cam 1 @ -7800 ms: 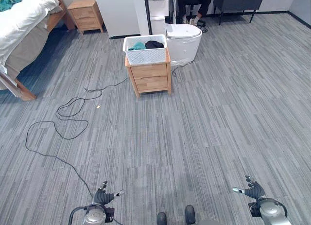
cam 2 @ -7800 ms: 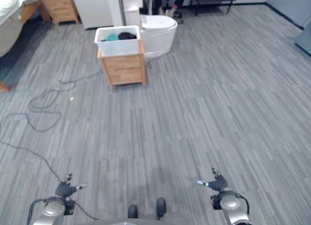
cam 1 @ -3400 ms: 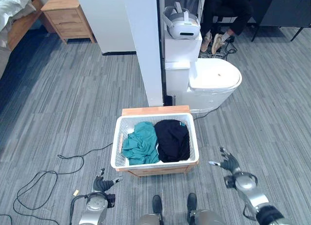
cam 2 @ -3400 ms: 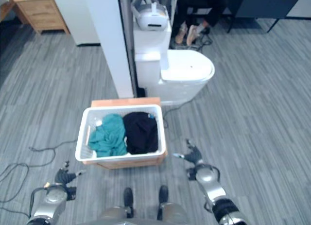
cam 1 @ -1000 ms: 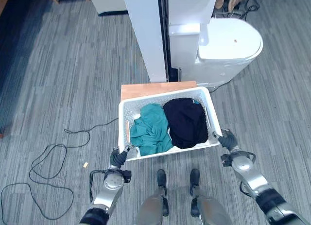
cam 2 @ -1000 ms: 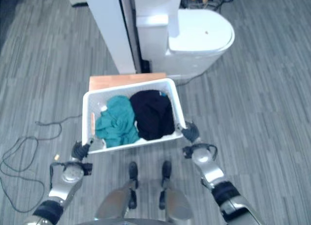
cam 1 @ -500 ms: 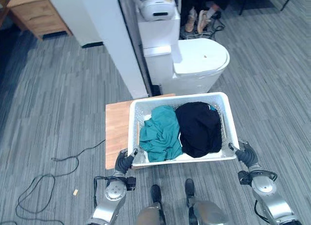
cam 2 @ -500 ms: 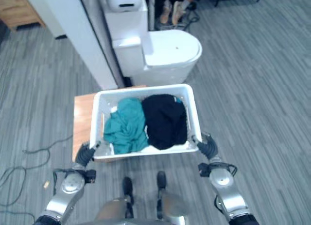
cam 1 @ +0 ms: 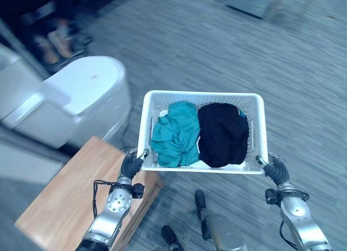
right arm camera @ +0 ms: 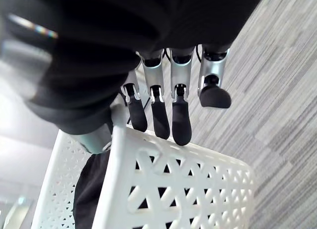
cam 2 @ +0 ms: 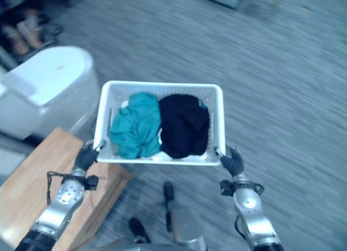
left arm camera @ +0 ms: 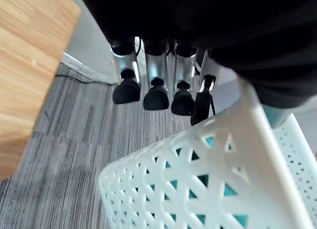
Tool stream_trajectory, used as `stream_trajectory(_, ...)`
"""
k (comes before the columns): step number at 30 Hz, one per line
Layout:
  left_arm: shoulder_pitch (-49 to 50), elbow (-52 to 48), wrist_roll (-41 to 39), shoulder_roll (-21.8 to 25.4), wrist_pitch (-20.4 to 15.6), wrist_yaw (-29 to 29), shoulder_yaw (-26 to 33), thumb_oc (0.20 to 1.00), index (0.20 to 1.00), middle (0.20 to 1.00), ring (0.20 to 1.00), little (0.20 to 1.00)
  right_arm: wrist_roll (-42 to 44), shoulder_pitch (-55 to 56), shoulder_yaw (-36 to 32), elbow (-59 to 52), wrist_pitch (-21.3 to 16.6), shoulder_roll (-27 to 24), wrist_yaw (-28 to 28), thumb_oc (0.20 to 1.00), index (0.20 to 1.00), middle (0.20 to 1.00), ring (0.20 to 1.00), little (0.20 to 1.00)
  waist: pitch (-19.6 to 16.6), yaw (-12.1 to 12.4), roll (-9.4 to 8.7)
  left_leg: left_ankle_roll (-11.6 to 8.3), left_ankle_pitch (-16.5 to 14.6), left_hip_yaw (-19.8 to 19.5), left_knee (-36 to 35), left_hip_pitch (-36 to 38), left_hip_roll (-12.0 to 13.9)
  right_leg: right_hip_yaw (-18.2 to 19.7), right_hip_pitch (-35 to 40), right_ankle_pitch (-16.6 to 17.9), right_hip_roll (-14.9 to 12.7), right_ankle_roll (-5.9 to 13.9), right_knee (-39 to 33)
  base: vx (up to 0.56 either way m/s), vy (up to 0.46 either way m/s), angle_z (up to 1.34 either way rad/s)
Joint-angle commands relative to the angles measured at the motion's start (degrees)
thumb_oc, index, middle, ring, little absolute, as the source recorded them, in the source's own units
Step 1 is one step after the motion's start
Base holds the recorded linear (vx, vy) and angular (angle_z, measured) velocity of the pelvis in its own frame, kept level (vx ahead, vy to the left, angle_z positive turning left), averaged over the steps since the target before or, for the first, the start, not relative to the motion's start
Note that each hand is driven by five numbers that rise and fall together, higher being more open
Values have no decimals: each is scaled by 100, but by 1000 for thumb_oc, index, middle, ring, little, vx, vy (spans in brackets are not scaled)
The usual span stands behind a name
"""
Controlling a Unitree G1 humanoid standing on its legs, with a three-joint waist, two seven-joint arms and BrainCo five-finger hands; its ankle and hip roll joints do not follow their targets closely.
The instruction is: Grab the laundry basket,head to the washer,open it,put in the laundry and shut it.
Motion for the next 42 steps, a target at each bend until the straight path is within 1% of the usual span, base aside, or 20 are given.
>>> stream_trajectory(1,26,-568,-181,-96,-724,-149,-41,200,200,200,200,200,376,-290,10,-590,-799,-176,396,200,200,200,200,200,-467,128,179,-461,-497,-298,248,-74,227,143,204,-664,-58,301,167,158,-150,-144)
stream_trajectory(5,45,-443,-149,-225,-716,-297,-203,200,200,200,200,200,440,-103,-42,-582,-778,-248,435,200,200,200,200,200,-502,-105,240,-468,-908,-191,1121,22,383,746,340,-679,126,216,-13,245,-198,-78)
stream_trajectory(6,6,-442,-221,-289,-748,-238,-308,200,200,200,200,200,483,-150,11,-555,-814,-373,375,200,200,200,200,200,-348,8,267,-628,-700,-644,2089,-309,578,986,555,-782,345,61,-128,183,-220,-56)
stream_trajectory(7,-9,-430,-222,-294,-755,-234,-314,200,200,200,200,200,484,-162,9,-542,-822,-376,371,200,200,200,200,200,-339,8,279,-654,-714,-660,2152,-338,614,979,563,-783,367,43,-142,154,-235,-98)
stream_trajectory(8,-23,-431,-259,-294,-753,-230,-418,200,200,200,200,200,554,-212,53,-529,-755,-399,382,200,200,200,200,200,-305,141,202,-523,-682,-1374,2317,-738,241,1125,687,-758,413,-58,-232,127,-111,-111)
stream_trajectory(9,9,-444,-260,-298,-773,-212,-428,200,200,200,200,200,654,-236,80,-526,-776,-382,416,200,200,200,200,200,-305,242,199,-478,-821,-1748,2168,-897,-36,1273,766,-787,436,-33,-257,129,-95,-112)
stream_trajectory(10,10,-445,-260,-298,-773,-211,-430,200,200,200,200,200,656,-234,79,-525,-777,-383,417,200,200,200,200,200,-302,239,199,-474,-824,-1751,2164,-889,-40,1270,773,-793,432,-29,-255,251,-33,-118)
stream_trajectory(11,106,-463,-251,-306,-768,-233,-430,200,200,200,200,200,711,-257,137,-480,-774,-347,459,200,200,200,200,200,-315,360,220,-412,-816,-2223,1731,-1081,-350,1540,861,-808,467,12,-297,241,-4,-87)
stream_trajectory(13,181,-417,-281,-281,-725,-236,-385,200,200,200,200,200,777,-338,222,-292,-762,-330,439,200,200,200,200,200,-225,560,330,-478,-361,-2690,1352,-1495,-589,1864,1105,-916,590,-10,-224,339,5,-67)
stream_trajectory(16,193,-422,-284,-263,-720,-244,-365,200,200,200,200,200,859,-357,235,-270,-751,-294,438,200,200,200,200,200,-210,621,366,-513,-156,-2770,1196,-1643,-612,1959,1159,-947,639,-31,-229,187,15,-62)
stream_trajectory(18,212,-457,-257,-241,-685,-227,-317,200,200,200,200,200,1181,-409,278,-192,-796,-157,437,200,200,200,200,200,-145,793,456,-578,225,-2826,888,-1931,-628,2223,1392,-1106,783,-79,-184,335,87,-51)
stream_trajectory(20,253,-444,-198,-267,-706,-271,-321,200,200,200,200,200,1176,-372,305,-209,-805,-104,500,200,200,200,200,200,-253,823,515,-453,192,-2829,609,-1668,-584,2344,1585,-1276,849,-46,-194,491,180,-72)
stream_trajectory(21,282,-466,-214,-246,-717,-219,-352,200,200,200,200,200,1248,-423,389,-157,-821,5,545,200,200,200,200,200,-399,867,433,-328,94,-2739,698,-1540,-608,2433,1712,-1406,735,32,71,523,204,-102)
stream_trajectory(26,265,-486,-204,-58,-735,-133,-206,200,200,200,200,200,1232,-614,540,-172,-735,53,695,200,200,200,200,200,-416,913,284,-166,-256,-2313,600,-1003,-532,2233,1167,-1227,615,366,918,325,86,-70)
stream_trajectory(30,294,-388,-319,-92,-717,-27,-87,200,200,200,200,200,1274,-766,590,-190,-704,26,689,200,200,200,200,200,-386,876,314,-154,-524,-2057,432,-627,-488,1815,460,-818,578,330,230,291,-11,-66)
stream_trajectory(34,213,-177,-295,-191,-720,-11,-7,200,200,200,200,200,1160,-661,529,-213,-678,9,754,200,200,200,200,200,-200,659,377,-261,-886,-2265,364,62,-449,1302,-347,-461,292,494,-206,464,-109,-21)
stream_trajectory(37,201,-214,-238,-278,-743,-65,-92,200,200,200,200,200,1063,-378,382,-300,-714,-7,783,200,200,200,200,200,-252,521,355,-316,-1198,-2500,406,501,-448,1441,-311,-340,181,444,79,553,-177,72)
stream_trajectory(39,231,-209,-252,-322,-758,-67,-121,200,200,200,200,200,1018,-293,327,-301,-738,-45,785,200,200,200,200,200,-322,471,382,-394,-1188,-2534,481,633,-358,1452,-275,-321,227,352,225,457,-189,50)
stream_trajectory(40,261,-190,-286,-406,-762,-81,-194,200,200,200,200,200,960,-224,280,-260,-752,-130,768,200,200,200,200,200,-436,403,539,-608,-818,-2577,855,638,-79,1352,-134,-382,350,216,313,462,-271,76)
stream_trajectory(42,268,-220,-330,-371,-729,-179,-229,200,200,200,200,200,907,-147,190,-259,-723,-237,773,200,200,200,200,200,-447,410,566,-791,-101,-2643,1814,313,148,1319,139,-507,492,39,218,478,-356,61)
